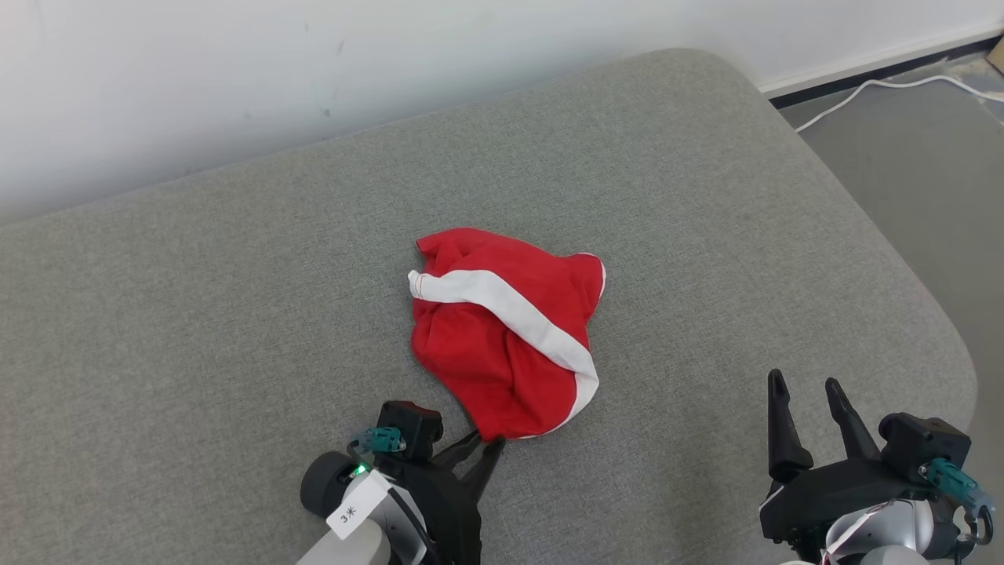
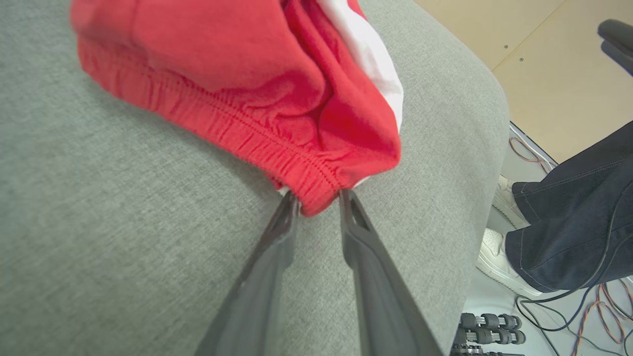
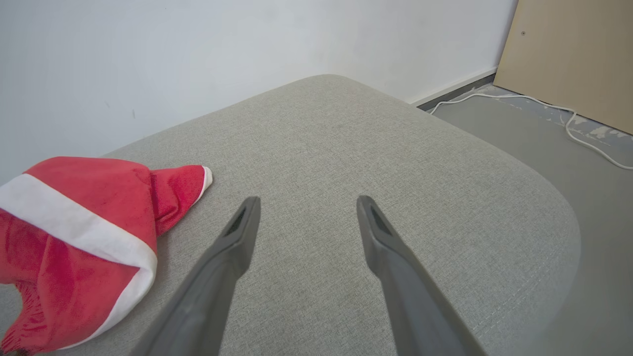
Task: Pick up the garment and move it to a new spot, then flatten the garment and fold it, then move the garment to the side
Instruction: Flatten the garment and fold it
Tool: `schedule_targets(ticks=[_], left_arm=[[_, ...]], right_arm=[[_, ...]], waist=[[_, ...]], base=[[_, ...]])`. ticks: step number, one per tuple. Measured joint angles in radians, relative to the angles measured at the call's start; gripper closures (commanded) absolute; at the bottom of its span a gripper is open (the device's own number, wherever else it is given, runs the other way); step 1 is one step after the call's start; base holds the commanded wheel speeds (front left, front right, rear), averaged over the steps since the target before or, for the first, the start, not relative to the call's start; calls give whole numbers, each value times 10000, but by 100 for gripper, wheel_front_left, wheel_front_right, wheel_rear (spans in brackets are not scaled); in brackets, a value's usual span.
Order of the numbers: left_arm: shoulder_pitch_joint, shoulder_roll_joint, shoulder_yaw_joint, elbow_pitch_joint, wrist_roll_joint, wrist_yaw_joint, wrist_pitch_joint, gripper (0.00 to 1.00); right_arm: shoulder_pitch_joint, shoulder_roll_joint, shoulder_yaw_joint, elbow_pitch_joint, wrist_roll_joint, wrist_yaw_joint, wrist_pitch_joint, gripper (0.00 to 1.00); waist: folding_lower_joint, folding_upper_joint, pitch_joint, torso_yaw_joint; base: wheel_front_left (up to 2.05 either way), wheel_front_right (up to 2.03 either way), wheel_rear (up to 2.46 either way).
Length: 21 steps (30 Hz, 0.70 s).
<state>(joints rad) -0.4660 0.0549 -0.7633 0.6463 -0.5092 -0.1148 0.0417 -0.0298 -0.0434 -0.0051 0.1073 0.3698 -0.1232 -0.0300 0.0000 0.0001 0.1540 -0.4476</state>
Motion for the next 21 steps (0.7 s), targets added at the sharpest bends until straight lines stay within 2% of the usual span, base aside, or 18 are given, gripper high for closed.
schedule_targets(ticks=[1, 2, 4, 10, 13, 17, 21], left_arm=[[-32, 0, -15, 27, -21, -2, -27, 69], [-78, 0, -35, 52, -23, -2, -40, 85], [-141, -4, -71, 61, -48, -4, -59, 100], [-329, -50, -198, 134, -44, -15, -165, 100], [-624, -4, 127, 67, -48, 10, -391, 100], [-989, 303, 779, -178, -48, 483, -813, 89], [-1337, 600, 1014, -456, 94, 869, -1089, 89]], right_arm=[[0, 0, 0, 6, 0, 0, -2, 0], [0, 0, 0, 13, 0, -2, -13, 0], [0, 0, -6, 33, 0, -2, -25, 0], [29, 2, -226, 92, 82, -4, -125, 0], [33, 2, -242, 153, 88, -4, -146, 0], [48, 4, -249, 207, 173, -4, -182, 0], [54, 4, -240, 268, 173, -8, -201, 0]], waist=[[0, 0, 0, -1], [0, 0, 0, -1], [0, 0, -2, 2], [0, 0, -56, 221], [0, 0, -120, 376], [0, 0, -245, 625], [0, 0, -414, 889]], base=[[0, 0, 0], [0, 0, 0], [0, 0, 0], [0, 0, 0], [0, 0, 0], [0, 0, 0], [0, 0, 0]])
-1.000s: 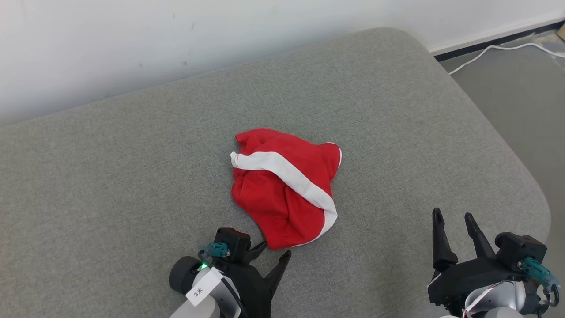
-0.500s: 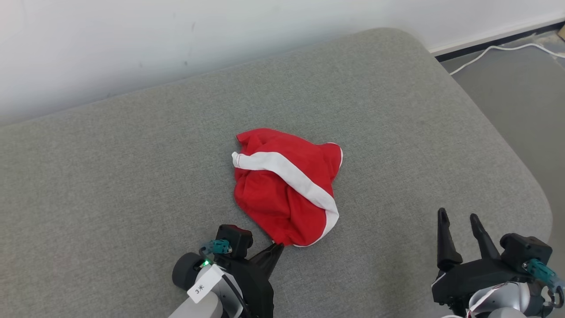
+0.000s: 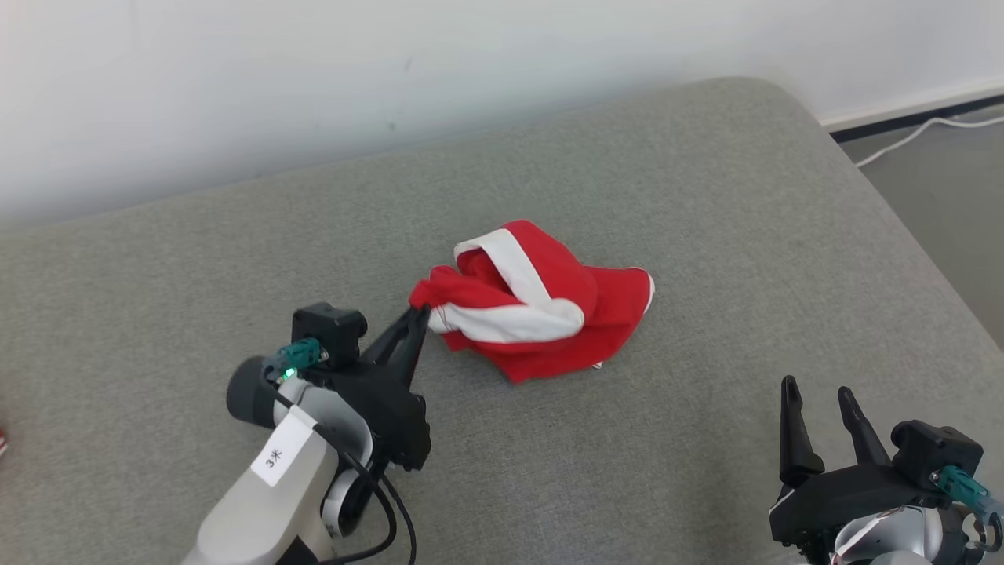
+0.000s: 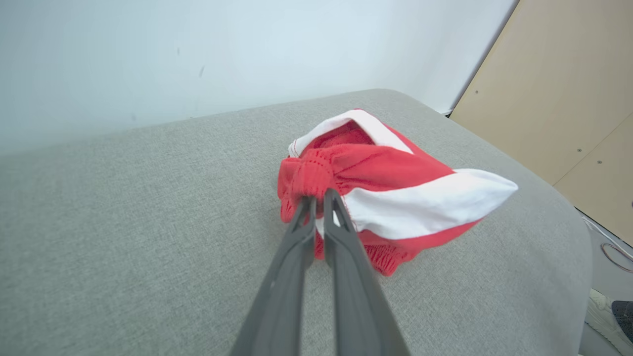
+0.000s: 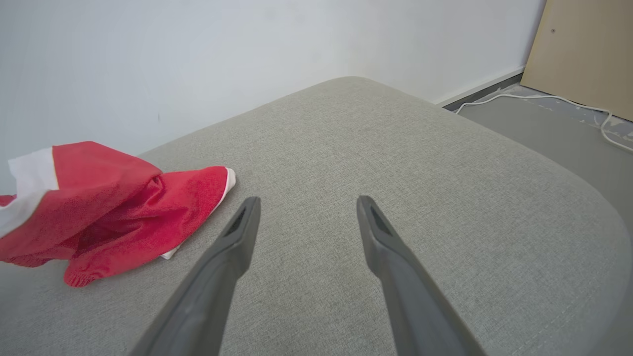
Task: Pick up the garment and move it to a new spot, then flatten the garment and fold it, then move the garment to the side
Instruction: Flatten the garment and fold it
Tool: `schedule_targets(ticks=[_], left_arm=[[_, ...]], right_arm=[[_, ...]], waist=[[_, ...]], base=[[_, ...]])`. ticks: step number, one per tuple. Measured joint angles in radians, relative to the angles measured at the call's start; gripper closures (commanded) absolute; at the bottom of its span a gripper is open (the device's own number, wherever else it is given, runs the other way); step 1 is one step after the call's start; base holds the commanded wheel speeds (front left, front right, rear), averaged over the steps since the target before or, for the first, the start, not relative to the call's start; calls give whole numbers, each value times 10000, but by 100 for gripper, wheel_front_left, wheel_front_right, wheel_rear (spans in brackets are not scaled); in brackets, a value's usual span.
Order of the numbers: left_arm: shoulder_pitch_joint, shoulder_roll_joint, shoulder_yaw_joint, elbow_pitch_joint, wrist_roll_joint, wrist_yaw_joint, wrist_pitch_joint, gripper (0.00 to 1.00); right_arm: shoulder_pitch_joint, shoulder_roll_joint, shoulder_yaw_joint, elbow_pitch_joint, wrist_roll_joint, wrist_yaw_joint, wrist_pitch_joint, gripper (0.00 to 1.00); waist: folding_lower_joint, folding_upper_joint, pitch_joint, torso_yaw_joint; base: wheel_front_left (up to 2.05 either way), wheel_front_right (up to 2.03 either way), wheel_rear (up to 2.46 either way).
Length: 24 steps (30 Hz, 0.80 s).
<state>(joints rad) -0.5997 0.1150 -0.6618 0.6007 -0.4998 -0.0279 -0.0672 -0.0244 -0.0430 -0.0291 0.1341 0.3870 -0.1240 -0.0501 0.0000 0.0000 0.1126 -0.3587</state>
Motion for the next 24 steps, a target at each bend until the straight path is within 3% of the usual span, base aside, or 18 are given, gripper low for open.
schedule_targets(ticks=[5, 11, 24], left_arm=[[-253, 232, 38, -339, 508, 470, -255, 91], [-449, 445, -15, -729, 882, 715, -495, 98], [-1888, 98, -865, -1081, 1705, 357, -393, 100]], right_arm=[[12, -2, 96, 79, 0, 0, 0, 0], [11, -2, 301, 244, 4, -2, 2, 0], [2, -8, 667, 560, 259, -4, -31, 0]], waist=[[0, 0, -269, 253], [0, 0, -593, 352], [0, 0, -937, -131]], base=[[0, 0, 0], [0, 0, 0], [0, 0, 0]])
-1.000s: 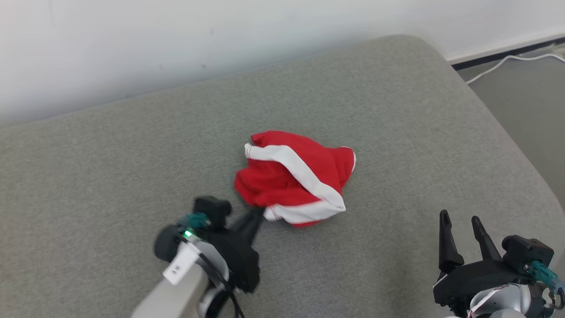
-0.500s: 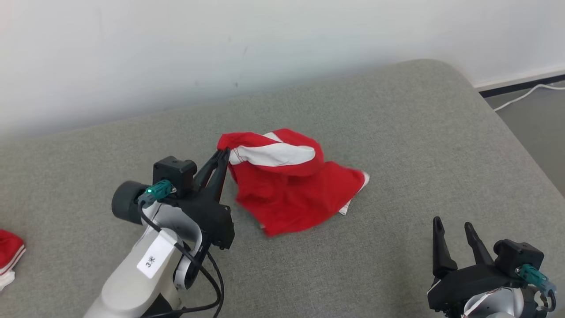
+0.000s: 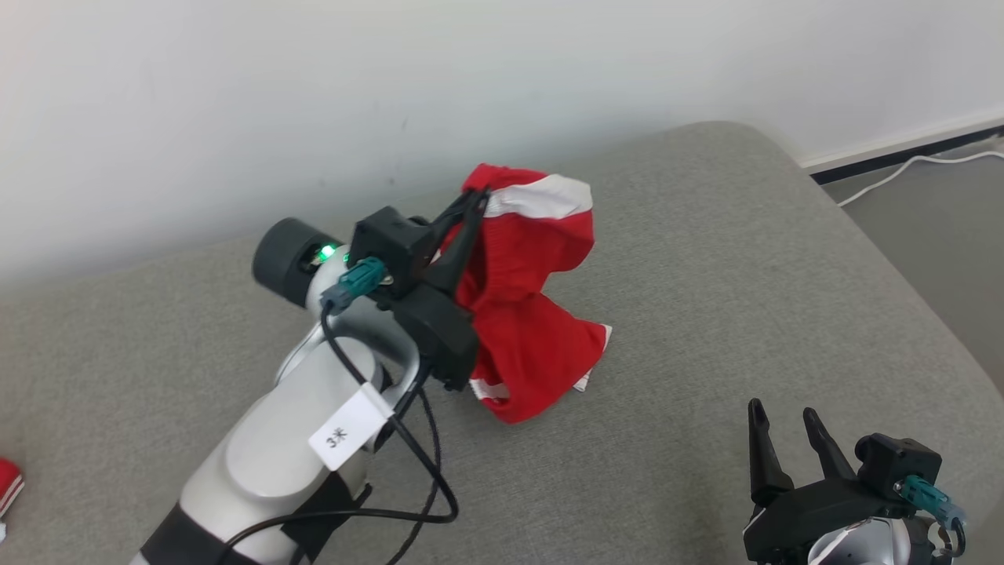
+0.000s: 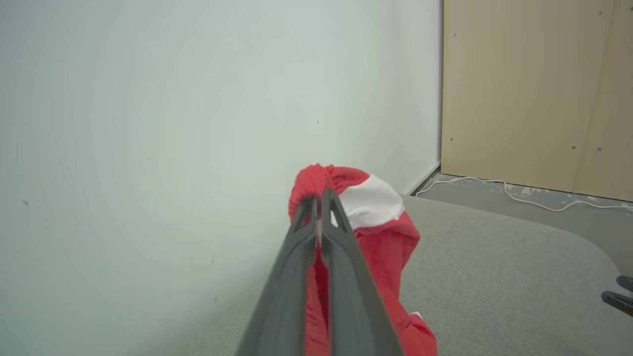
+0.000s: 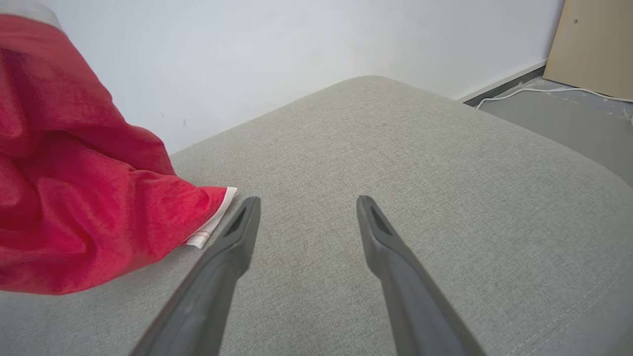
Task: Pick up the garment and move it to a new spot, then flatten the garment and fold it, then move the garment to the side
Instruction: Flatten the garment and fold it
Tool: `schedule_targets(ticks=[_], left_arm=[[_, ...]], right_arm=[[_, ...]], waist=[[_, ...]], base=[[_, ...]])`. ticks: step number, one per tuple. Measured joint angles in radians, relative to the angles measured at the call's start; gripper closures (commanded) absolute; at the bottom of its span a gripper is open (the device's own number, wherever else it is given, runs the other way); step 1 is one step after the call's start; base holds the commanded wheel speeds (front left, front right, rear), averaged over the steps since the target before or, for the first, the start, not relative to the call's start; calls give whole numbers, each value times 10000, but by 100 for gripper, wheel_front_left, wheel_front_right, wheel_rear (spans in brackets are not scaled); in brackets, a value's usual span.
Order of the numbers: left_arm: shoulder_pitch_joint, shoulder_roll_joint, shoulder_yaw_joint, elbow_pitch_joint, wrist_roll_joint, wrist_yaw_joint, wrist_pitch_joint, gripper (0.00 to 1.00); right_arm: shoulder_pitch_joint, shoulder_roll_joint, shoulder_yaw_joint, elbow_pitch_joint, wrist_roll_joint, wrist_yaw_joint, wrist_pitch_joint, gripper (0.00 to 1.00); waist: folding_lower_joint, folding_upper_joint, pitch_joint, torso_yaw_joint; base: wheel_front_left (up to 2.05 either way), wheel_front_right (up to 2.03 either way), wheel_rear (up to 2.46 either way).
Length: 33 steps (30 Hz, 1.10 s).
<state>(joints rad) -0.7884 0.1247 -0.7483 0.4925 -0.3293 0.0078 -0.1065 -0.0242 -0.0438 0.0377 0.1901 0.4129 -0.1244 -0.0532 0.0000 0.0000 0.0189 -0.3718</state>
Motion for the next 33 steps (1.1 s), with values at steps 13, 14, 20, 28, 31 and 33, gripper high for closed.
schedule_targets(ticks=[13, 14, 20, 28, 31, 33], left_arm=[[-603, 259, -165, 970, 268, -77, 539, 100], [-593, 428, -132, 1083, 347, -67, 621, 100], [-480, 1281, 165, 1526, 449, 242, 905, 96], [-249, 1582, 573, 2127, 403, 650, 1327, 94], [-233, 1778, 654, 2401, 405, 759, 1429, 97], [-200, 1923, 683, 2537, 405, 765, 1471, 94]], right_arm=[[293, -8, -21, 15, 88, -4, -104, 0], [383, -8, -61, 13, 90, -4, -148, 0], [541, 0, -355, -82, 123, -4, -272, 0], [542, 4, -368, -272, 125, -4, -278, 0], [407, 10, -236, -286, 125, -4, -274, 0], [232, 10, -150, -301, 125, -4, -274, 0]], waist=[[-1, 0, -85, -798], [-1, 0, -43, -804], [0, 0, 157, -627], [0, 0, 376, -18], [1, 1, 480, 207], [0, 0, 556, 327]], base=[[0, 0, 0], [0, 0, 0], [0, 0, 0], [0, 0, 0], [0, 0, 0], [0, 0, 0]])
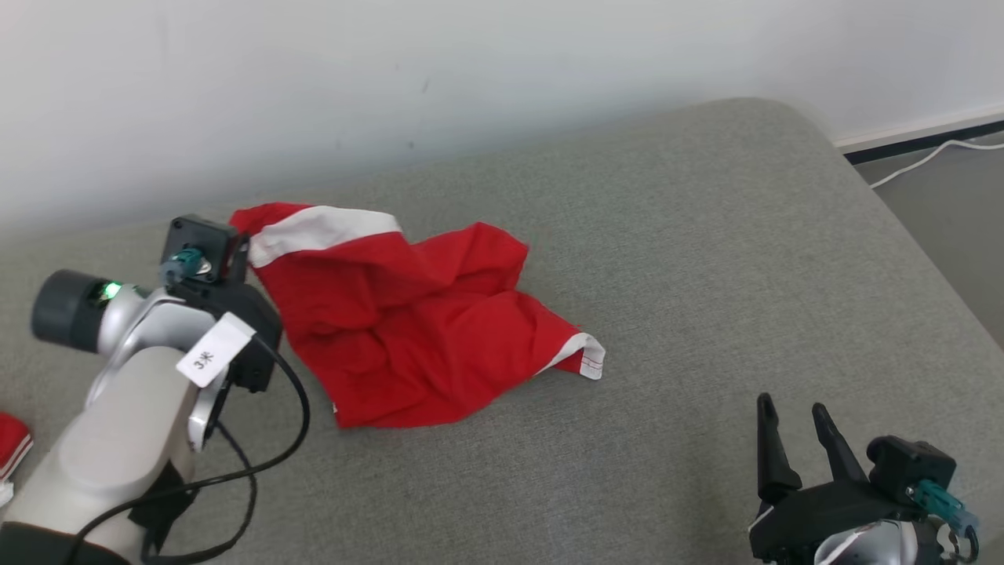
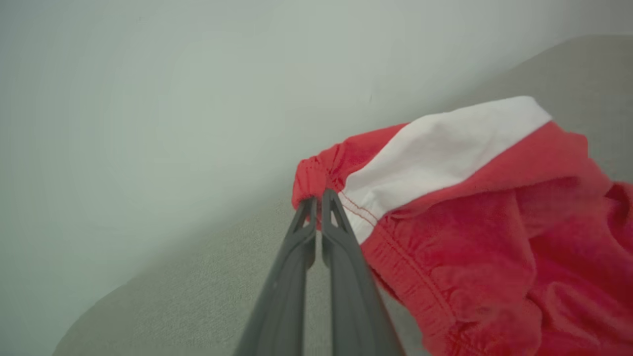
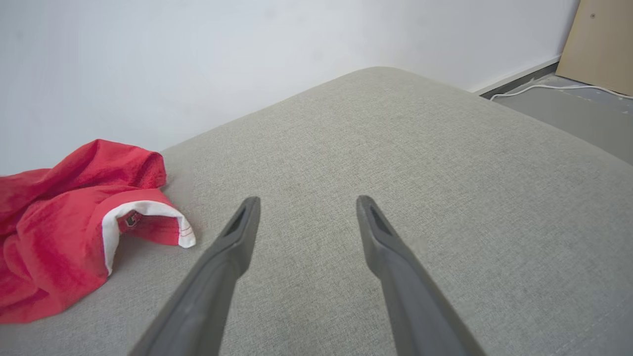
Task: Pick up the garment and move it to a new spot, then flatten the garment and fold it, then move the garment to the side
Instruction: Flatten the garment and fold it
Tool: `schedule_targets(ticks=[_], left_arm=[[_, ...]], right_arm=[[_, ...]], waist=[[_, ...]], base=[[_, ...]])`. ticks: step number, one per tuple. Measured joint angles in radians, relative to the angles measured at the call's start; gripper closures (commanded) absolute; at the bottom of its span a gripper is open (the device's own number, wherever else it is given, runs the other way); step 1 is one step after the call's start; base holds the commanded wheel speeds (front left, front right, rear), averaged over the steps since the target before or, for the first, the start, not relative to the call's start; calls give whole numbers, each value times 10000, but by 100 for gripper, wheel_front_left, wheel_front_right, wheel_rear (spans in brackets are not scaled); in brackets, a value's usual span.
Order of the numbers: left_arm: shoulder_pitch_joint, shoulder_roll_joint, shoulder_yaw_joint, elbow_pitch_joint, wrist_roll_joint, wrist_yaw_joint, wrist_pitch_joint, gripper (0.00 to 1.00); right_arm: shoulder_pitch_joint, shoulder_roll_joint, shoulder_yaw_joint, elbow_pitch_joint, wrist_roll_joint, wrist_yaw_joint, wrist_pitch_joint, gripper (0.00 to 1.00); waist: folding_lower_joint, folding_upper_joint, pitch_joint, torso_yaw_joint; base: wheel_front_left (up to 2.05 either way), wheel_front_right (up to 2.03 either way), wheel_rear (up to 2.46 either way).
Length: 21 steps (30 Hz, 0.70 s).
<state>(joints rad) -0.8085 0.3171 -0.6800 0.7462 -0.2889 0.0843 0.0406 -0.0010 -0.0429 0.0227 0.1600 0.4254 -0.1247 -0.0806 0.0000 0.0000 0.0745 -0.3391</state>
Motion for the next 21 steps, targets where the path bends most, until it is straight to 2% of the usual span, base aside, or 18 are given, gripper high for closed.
schedule_targets(ticks=[4, 9, 10, 11, 13, 14, 21], left_arm=[[23, 259, 40, 282, 8, 35, 31, 90], [26, 401, -29, 656, 107, 35, 121, 99], [26, 468, -27, 740, 134, 38, 121, 98], [24, 554, -31, 796, 182, 40, 125, 85], [0, 631, -29, 888, 222, 50, 132, 42], [-8, 606, -29, 917, 222, 50, 132, 0], [-6, 399, -44, 1045, 247, 125, -226, 0]], right_arm=[[-144, 0, 180, 15, 0, 0, 12, 0], [-328, -6, 364, 84, 0, 0, 25, 0], [-382, -2, 393, 86, 0, 0, 25, 0], [-422, -2, 403, 96, 0, 0, 25, 0], [-462, -6, 360, 127, 0, 0, 23, 0], [-461, -4, 353, 153, 0, 0, 21, 0], [-460, -4, 282, 343, 54, 0, 6, 0]], waist=[[1, 1, 158, 122], [0, 1, 279, 76], [1, 1, 293, 46], [1, 1, 306, 14], [0, 0, 332, -44], [1, 0, 345, -63], [1, 1, 325, -122]], base=[[0, 0, 0], [0, 0, 0], [0, 0, 0], [0, 0, 0], [0, 0, 0], [0, 0, 0], [0, 0, 0]])
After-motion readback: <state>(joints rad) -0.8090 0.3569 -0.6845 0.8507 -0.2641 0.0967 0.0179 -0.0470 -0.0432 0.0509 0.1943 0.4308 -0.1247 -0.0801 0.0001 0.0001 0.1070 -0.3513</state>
